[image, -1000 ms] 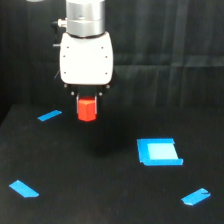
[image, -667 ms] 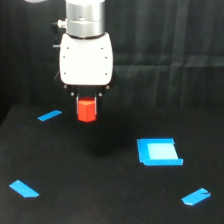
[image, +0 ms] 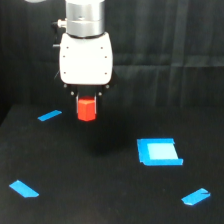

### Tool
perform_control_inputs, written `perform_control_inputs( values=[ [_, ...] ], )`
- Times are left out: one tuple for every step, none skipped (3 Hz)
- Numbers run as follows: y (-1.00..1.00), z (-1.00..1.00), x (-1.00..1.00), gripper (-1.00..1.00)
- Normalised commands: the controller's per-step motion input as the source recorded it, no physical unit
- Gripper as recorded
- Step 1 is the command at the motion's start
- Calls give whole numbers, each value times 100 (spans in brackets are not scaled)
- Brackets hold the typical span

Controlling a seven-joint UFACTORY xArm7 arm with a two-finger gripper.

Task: Pick up the red object from the table

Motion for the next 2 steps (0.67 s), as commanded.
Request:
perform_control_inputs(
  values=[
    [-5, -9, 6, -99],
    [2, -9, -4, -100]
  ],
)
